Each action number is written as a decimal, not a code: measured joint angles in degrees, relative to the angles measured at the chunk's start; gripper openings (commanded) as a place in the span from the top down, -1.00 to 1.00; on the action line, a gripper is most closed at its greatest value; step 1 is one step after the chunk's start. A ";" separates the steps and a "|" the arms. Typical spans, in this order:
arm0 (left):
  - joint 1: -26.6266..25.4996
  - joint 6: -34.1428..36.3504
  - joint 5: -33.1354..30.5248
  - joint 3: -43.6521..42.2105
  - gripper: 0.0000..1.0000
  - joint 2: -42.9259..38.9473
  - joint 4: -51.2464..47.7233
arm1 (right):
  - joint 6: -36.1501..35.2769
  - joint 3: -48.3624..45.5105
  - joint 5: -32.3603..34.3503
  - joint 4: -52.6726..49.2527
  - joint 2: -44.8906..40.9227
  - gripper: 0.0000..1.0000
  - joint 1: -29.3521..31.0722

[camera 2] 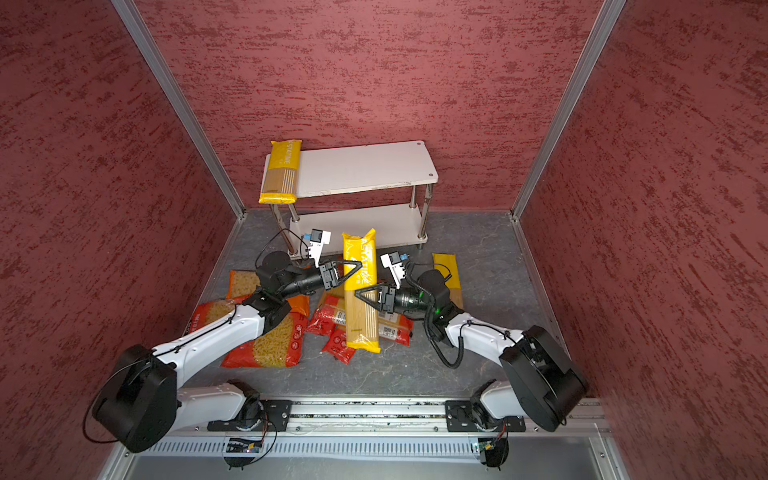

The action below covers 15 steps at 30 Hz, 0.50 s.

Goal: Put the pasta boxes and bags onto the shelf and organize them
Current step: 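Carry the upright yellow pack with both grippers toward the top shelf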

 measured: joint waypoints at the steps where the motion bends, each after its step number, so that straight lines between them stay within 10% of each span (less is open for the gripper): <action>1: 0.07 0.22 -0.44 0.61 0.91 -0.57 -1.31 | 0.22 -0.42 0.28 1.03 -0.15 -0.09 0.02; 15: 8.61 1.53 -3.26 14.91 0.92 -5.14 -13.33 | -0.87 -5.01 2.80 2.54 -4.68 -0.18 0.42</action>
